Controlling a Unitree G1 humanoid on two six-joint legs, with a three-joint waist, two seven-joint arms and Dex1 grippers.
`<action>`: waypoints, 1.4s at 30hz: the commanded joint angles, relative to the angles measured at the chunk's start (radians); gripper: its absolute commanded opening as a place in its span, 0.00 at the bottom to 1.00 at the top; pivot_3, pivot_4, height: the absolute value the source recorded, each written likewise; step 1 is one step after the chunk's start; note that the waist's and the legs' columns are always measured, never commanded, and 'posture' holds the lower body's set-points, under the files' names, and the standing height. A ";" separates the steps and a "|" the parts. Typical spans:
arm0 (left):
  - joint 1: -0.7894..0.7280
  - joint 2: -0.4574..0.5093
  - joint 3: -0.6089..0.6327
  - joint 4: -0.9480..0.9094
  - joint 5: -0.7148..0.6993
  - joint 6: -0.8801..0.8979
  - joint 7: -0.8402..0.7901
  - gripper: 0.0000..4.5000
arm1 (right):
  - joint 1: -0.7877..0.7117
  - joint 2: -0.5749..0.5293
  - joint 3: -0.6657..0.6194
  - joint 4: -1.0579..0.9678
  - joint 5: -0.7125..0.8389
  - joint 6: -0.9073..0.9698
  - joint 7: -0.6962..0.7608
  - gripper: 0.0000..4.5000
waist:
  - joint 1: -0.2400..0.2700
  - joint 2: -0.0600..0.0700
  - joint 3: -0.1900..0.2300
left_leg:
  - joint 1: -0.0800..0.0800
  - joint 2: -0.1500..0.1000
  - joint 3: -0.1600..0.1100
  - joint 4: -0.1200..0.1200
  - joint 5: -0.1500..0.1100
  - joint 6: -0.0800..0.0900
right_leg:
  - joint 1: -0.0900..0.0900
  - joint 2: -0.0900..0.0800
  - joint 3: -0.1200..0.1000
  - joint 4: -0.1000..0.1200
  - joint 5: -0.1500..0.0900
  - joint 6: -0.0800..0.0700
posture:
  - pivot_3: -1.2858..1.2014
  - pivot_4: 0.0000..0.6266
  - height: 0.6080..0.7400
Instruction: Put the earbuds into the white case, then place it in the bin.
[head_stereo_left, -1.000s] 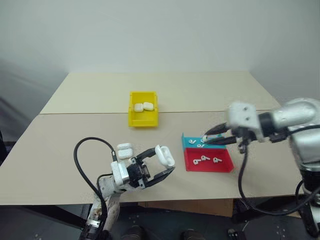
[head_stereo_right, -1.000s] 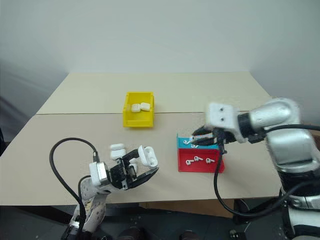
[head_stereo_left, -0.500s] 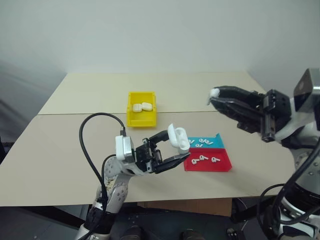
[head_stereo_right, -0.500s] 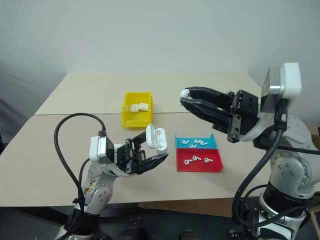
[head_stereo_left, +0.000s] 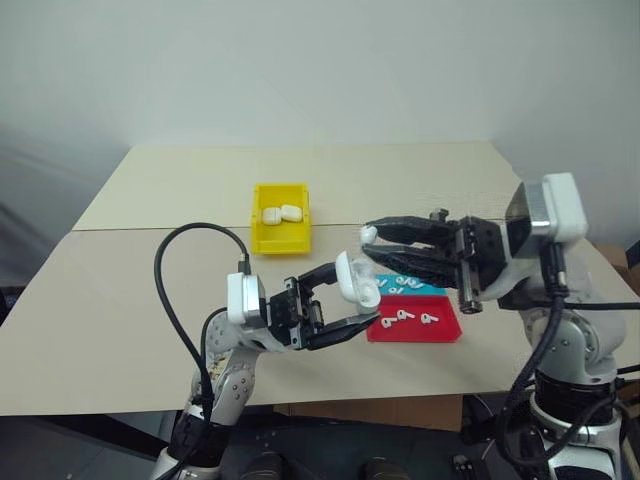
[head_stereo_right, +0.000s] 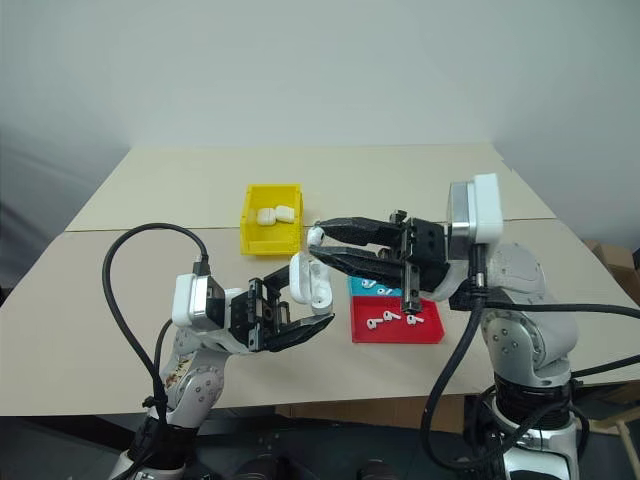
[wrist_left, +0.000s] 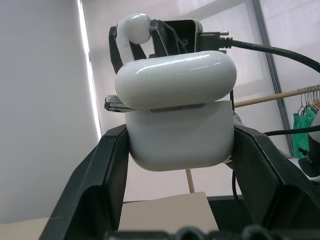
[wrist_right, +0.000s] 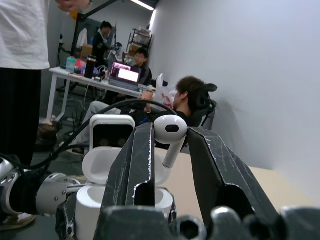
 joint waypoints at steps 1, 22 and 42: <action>-0.011 -0.012 0.011 -0.029 0.001 -0.010 0.003 0.62 | 0.011 -0.022 0.002 -0.008 0.004 -0.040 0.007 0.24 | 0.000 0.000 0.000 | 0.000 0.000 0.000 0.000 0.000 0.000 | 0.000 0.000 0.000 0.000 0.000 0.000 | 0.52 0.24 1.00; -0.002 -0.019 0.013 -0.031 0.011 -0.012 -0.003 0.62 | 0.057 -0.070 0.058 0.014 -0.037 -0.101 0.009 0.24 | 0.000 0.000 0.000 | 0.000 0.000 0.000 0.000 0.000 0.000 | 0.000 0.000 0.000 0.000 0.000 0.000 | 0.52 0.24 1.00; -0.010 -0.039 0.018 -0.009 0.031 -0.027 -0.022 0.62 | 0.076 -0.101 0.079 0.025 -0.081 -0.175 0.039 0.24 | 0.000 0.000 0.000 | 0.000 0.000 0.000 0.000 0.000 0.000 | 0.000 0.000 0.000 0.000 0.000 0.000 | 0.52 0.24 1.00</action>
